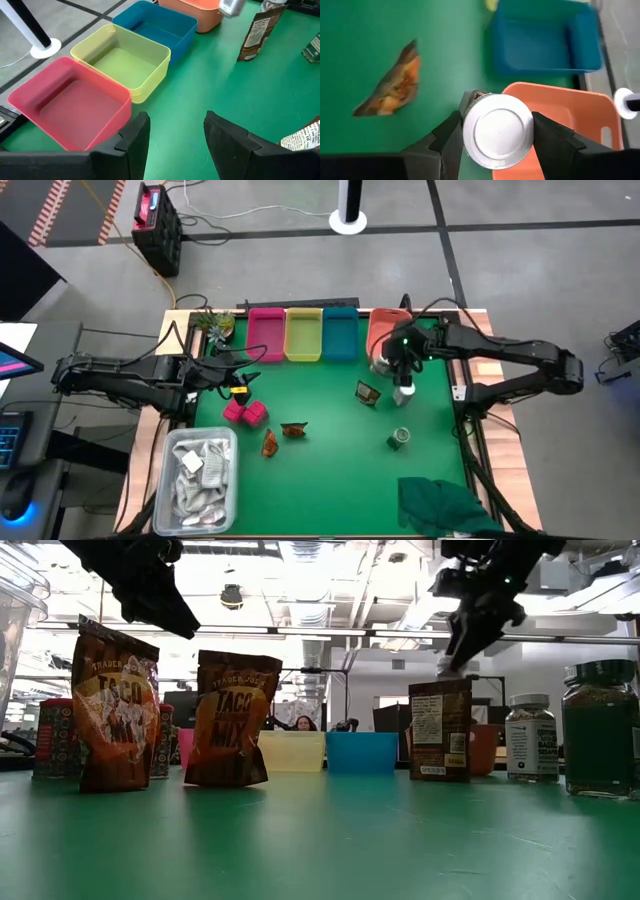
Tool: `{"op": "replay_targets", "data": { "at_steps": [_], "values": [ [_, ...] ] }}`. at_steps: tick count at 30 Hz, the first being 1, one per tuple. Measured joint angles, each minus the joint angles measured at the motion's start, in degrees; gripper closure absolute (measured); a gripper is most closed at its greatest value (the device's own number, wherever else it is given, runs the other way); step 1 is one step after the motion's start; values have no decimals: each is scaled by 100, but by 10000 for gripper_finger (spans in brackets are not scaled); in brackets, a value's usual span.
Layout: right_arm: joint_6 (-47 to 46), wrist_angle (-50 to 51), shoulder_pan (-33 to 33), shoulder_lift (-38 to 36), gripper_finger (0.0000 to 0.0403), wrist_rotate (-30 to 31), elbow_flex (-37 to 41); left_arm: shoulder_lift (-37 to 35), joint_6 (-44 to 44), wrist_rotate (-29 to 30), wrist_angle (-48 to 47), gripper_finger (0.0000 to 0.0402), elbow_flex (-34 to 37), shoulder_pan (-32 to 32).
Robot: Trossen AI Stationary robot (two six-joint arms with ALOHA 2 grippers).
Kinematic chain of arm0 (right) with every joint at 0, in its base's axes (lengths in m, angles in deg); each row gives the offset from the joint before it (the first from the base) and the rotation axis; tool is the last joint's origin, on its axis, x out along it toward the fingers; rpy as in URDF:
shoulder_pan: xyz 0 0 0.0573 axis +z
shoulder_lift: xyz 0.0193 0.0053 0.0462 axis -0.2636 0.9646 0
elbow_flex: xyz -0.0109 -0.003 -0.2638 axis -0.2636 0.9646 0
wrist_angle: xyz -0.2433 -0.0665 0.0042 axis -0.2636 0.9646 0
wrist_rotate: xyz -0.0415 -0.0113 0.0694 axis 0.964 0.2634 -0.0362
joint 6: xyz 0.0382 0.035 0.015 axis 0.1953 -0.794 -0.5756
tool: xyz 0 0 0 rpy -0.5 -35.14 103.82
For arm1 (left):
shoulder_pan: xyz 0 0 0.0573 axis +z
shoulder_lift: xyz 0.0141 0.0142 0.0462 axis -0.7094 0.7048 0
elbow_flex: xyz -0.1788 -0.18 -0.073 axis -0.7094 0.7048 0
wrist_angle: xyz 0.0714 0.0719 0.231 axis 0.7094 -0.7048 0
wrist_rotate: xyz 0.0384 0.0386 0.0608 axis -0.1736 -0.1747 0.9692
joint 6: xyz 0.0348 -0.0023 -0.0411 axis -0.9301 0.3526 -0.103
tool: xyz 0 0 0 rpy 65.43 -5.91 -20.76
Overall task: Sort spices by type
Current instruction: Put the white lid seasoning bottle into the orange bin
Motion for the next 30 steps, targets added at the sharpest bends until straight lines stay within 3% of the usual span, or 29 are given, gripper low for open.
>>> {"op": "replay_targets", "data": {
  "at_steps": [13, 22, 30],
  "values": [
    [52, -575, -1124, -13, 176, 0, -66, 0, -21, 0, -28, 223, 0, 0],
    [-1205, -1360, -1641, 497, 176, 58, -85, 1, -70, 0, -21, 223, 0, 0],
    [-1308, -1623, -1742, 1641, 176, 1070, -72, 1, 157, -37, -78, 223, 0, -1]
  ]
}}
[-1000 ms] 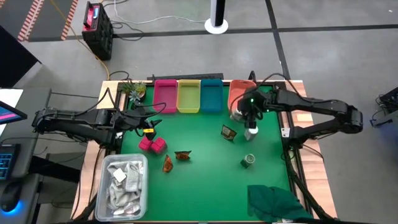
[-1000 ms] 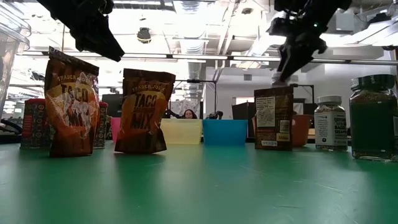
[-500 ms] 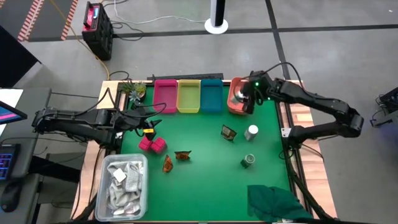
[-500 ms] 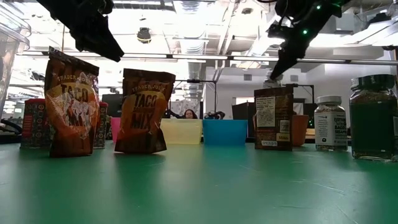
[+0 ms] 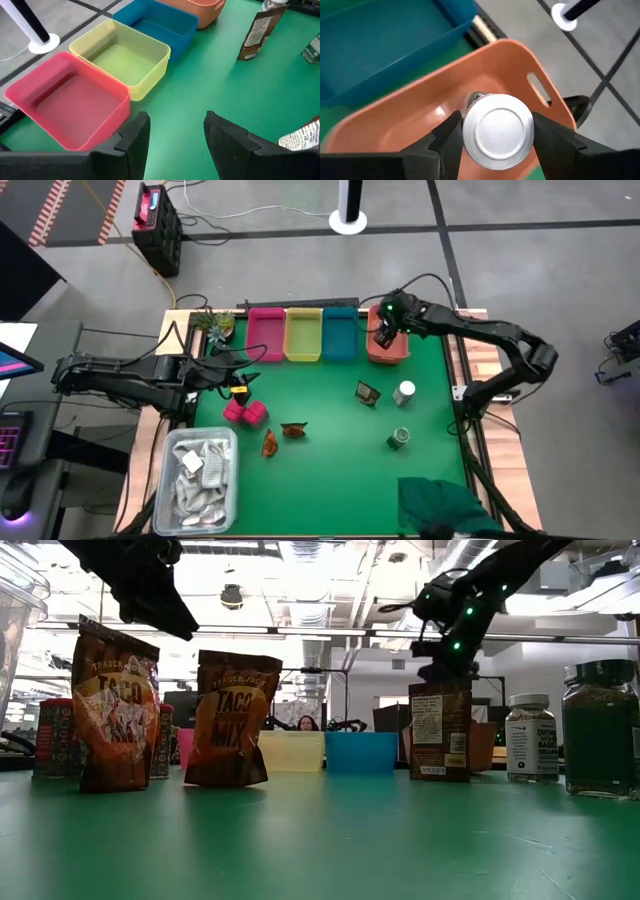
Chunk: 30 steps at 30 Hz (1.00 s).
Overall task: Sort spices by type
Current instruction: Put the white lid seasoning bottle into the orange bin
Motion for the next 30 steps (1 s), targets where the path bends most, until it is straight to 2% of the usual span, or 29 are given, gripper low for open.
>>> {"op": "replay_targets", "data": {
  "at_steps": [5, 11, 17, 22, 30],
  "values": [
    [165, -255, 37, 223, 175, -71, 0, 1, 31, -117, -123, 223, 0, 1],
    [445, -195, 200, 202, 175, -816, -2, 1, 119, -120, -232, 223, 0, 2],
    [621, -153, 308, 158, 175, -817, -7, 0, 127, -120, -225, 223, 0, 2],
    [441, -55, 156, 158, 173, -791, -7, 1, 122, -118, -223, 223, 0, 2],
    [225, 720, 164, 136, 172, -871, -25, 1, 120, -116, -221, 223, 0, 2]
  ]
}}
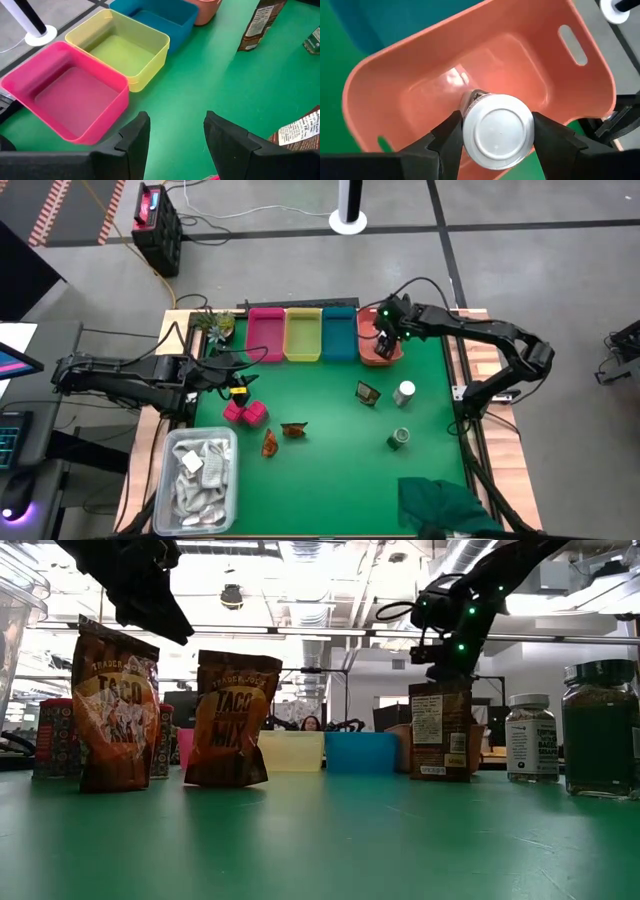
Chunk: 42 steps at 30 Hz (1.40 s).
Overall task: Sort spices by type
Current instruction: Put the white lid seasoning bottle into the orange bin
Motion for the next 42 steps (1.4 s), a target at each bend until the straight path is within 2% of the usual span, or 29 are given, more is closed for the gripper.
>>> {"op": "replay_targets", "data": {
  "at_steps": [6, 16, 21, 25, 30, 33, 38, 42],
  "values": [
    [7, -37, 145, 2, 166, 1, 1, 0, 0, 2, 0, 223, 0, 0],
    [57, 5, 183, -66, 108, -110, 25, 0, 4, 4, 0, 223, 0, 0],
    [-119, 342, 183, -560, 97, -35, -164, 0, 5, 4, 31, 223, 0, 0],
    [-725, 812, 308, -1260, 97, 11, -162, -1, -143, 9, 33, 223, 0, 0],
    [-1864, 1250, 1039, -2102, 96, 12, 350, 0, -238, 20, 88, 223, 0, -2],
    [-2613, 1570, 1642, -2469, 96, 141, 651, -2, -237, 68, 452, 223, 85, 0],
    [-3784, 1953, 2808, -2975, 96, 957, 939, 26, 83, 63, 745, 223, 142, -8],
    [-4497, 2161, 3674, -3081, 96, 1524, 1073, 48, 139, 39, 1004, 223, 142, -35]
  ]
}}
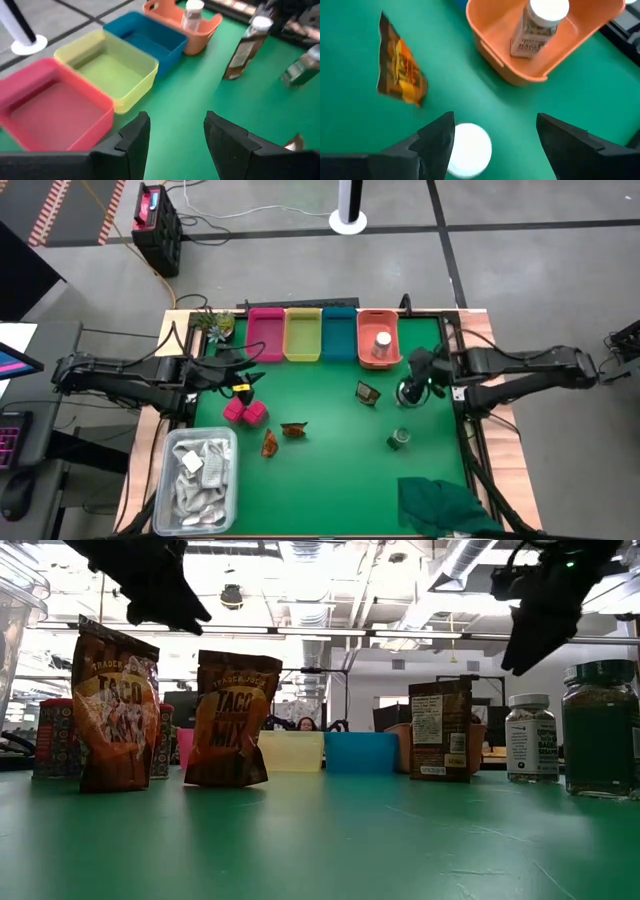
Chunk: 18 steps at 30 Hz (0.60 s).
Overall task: Sort spices by type
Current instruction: Put the white lid seasoning bottle into the orange bin
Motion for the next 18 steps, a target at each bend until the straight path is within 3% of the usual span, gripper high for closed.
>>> {"op": "replay_targets", "data": {
  "at_steps": [6, 9, 18],
  "values": [
    [-536, 87, 729, 257, 96, 377, 177, 240, -567, 605, 677, 218, 0, 45],
    [-773, 147, 734, 351, 96, 351, 180, 353, -973, 849, 956, 209, 0, 174],
    [-692, 133, 204, 360, 96, -208, 182, 402, -1535, 691, 1000, 189, 0, 528]
  ]
}}
